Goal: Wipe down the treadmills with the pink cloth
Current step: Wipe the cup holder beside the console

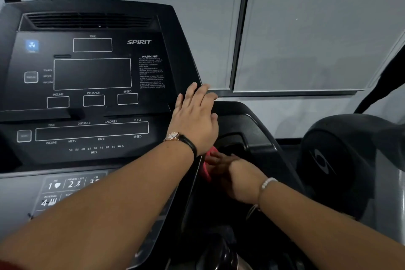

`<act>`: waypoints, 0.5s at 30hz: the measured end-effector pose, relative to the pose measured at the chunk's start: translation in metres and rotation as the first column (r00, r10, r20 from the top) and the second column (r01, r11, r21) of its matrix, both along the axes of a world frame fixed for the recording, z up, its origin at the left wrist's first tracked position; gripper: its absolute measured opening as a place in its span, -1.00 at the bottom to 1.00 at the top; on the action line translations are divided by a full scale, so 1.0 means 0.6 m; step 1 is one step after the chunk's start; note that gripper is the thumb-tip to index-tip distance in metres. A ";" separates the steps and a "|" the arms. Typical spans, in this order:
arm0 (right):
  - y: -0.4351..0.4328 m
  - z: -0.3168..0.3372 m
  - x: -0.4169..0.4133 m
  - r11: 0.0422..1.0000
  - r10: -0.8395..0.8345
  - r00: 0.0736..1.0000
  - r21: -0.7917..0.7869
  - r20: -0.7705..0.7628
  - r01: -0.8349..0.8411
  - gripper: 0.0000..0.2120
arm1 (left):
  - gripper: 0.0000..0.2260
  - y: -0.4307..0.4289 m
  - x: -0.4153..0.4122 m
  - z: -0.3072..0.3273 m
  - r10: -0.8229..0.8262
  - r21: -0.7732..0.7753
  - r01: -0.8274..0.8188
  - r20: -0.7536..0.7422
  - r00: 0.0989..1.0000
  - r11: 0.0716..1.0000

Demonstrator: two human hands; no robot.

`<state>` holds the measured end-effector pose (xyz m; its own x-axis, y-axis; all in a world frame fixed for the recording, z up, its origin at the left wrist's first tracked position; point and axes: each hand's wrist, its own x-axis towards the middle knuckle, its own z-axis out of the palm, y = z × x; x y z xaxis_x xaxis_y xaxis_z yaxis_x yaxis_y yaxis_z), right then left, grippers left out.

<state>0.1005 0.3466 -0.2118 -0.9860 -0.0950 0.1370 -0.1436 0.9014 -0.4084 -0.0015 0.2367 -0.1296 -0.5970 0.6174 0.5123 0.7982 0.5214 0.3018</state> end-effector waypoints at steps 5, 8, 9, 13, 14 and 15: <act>-0.038 -0.013 -0.017 0.997 0.033 0.993 0.074 -0.109 -0.025 -0.68 | -0.63 -0.001 0.001 0.000 0.007 0.006 -0.007 0.008 1.000 1.000; -0.048 -0.016 0.016 0.974 -0.124 0.979 -0.207 -0.165 0.089 -0.79 | -0.63 -0.001 0.001 0.000 0.008 0.005 -0.008 0.009 1.000 1.000; -0.052 -0.009 0.022 0.961 -0.127 0.976 -0.265 -0.175 0.078 -0.83 | -0.63 -0.002 0.000 0.000 0.007 0.008 -0.007 0.009 1.000 1.000; -0.058 0.013 0.007 0.941 -0.207 0.972 -0.294 -0.113 0.166 -0.83 | -0.62 -0.002 0.000 -0.001 0.001 0.009 -0.001 0.004 1.000 1.000; -0.061 0.015 0.003 0.936 -0.226 0.969 -0.300 -0.103 0.186 -0.82 | -0.62 -0.003 -0.001 0.000 0.003 0.007 -0.003 0.005 1.000 1.000; -0.062 0.015 0.000 0.932 -0.238 0.966 -0.305 -0.104 0.197 -0.81 | -0.62 -0.002 -0.001 0.000 0.004 0.005 -0.004 0.006 1.000 1.000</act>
<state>0.1005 0.3093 -0.2028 -0.9477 0.1836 0.2611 -0.0303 0.7624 -0.6464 -0.0021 0.2353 -0.1298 -0.6029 0.6121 0.5117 0.7940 0.5234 0.3093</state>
